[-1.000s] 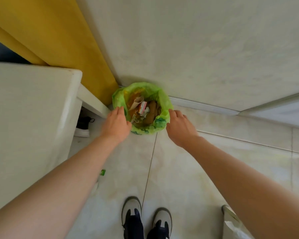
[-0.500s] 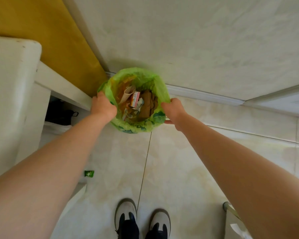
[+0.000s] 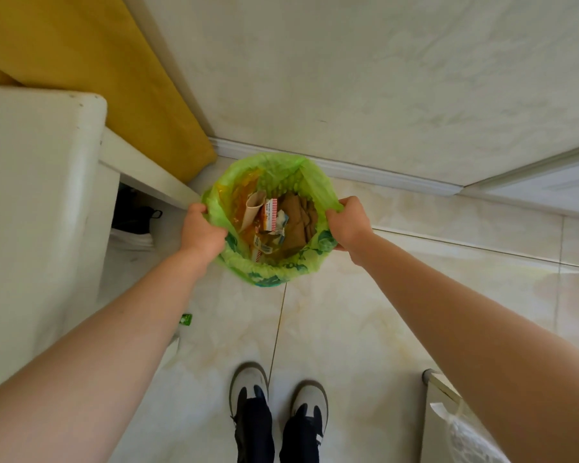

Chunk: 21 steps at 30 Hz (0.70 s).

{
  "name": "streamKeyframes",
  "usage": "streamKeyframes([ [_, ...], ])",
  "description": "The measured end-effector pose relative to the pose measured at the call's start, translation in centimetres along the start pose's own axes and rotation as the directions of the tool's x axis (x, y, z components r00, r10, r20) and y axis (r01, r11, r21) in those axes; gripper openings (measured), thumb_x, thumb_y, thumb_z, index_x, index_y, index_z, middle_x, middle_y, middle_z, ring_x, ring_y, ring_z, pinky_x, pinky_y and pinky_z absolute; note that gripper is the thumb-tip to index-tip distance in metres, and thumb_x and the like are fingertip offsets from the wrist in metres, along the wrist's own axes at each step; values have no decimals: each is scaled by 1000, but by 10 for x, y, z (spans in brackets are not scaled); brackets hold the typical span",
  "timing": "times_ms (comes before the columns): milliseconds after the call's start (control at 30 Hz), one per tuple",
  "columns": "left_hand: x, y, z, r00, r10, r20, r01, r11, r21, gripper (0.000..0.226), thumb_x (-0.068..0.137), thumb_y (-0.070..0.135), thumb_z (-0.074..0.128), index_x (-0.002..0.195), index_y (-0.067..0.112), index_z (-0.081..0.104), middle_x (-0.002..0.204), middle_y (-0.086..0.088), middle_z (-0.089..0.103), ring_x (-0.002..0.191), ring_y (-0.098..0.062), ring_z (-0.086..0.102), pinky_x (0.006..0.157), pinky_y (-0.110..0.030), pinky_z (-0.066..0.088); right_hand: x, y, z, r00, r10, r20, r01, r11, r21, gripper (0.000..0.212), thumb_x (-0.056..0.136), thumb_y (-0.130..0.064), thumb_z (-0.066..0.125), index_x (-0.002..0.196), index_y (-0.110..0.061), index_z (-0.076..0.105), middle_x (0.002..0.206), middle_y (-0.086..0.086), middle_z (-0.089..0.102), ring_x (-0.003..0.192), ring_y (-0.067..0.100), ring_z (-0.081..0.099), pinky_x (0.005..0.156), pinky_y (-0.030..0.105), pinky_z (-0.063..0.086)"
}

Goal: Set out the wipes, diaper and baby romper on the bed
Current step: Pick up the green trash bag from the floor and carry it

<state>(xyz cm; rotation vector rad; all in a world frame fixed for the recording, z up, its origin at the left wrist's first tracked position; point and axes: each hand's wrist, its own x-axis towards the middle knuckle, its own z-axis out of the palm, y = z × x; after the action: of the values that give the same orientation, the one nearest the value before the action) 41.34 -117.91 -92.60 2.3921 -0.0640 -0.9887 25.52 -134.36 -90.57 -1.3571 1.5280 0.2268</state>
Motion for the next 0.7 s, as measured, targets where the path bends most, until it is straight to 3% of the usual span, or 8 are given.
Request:
streamKeyframes([
  [100,-34,17,-19,998,44,-34,-47,994,-95,44,84,6,65,124,12,48,111,-12,61,88,-27,63,77,-40,55,-36,-9,-24,994,-101,-51,101,995,4,21,96,-14,43,117,-11,41,85,0,48,89,30,59,80,52,56],
  [200,-80,39,-45,989,103,-101,-118,981,-152,44,82,11,72,121,12,50,104,-7,63,79,-18,62,67,-32,50,-83,-23,-53,968,-219,-122,216,976,-37,24,97,-14,45,120,-9,44,79,-6,47,71,18,53,59,34,49],
  [267,-116,55,-66,979,137,-150,-162,972,-169,48,79,13,75,121,13,52,93,-2,63,78,-18,62,70,-32,50,-120,-34,-76,951,-270,-148,265,963,-52,23,97,-15,46,119,-10,45,79,-4,50,66,12,50,51,27,38],
  [333,-157,71,-88,965,172,-200,-208,963,-173,49,78,13,76,122,13,53,84,4,61,78,-18,61,68,-28,48,-160,-46,-99,934,-317,-166,313,948,-51,25,97,-14,48,121,-8,47,82,-2,53,66,13,52,51,26,38],
  [467,-241,102,-132,938,235,-255,-286,940,-186,47,80,12,74,123,10,55,91,-5,65,77,-16,61,63,-16,42,-247,-64,-145,899,-382,-215,376,924,-71,26,96,-15,51,121,-8,51,92,4,59,75,20,55,61,27,40],
  [700,-376,121,-187,920,267,-286,-332,920,-210,43,82,12,72,122,12,55,90,-5,63,78,-20,61,73,-32,50,-374,-63,-204,860,-436,-264,430,899,-86,26,95,-15,53,119,-7,53,86,-4,55,71,14,55,65,30,44],
])
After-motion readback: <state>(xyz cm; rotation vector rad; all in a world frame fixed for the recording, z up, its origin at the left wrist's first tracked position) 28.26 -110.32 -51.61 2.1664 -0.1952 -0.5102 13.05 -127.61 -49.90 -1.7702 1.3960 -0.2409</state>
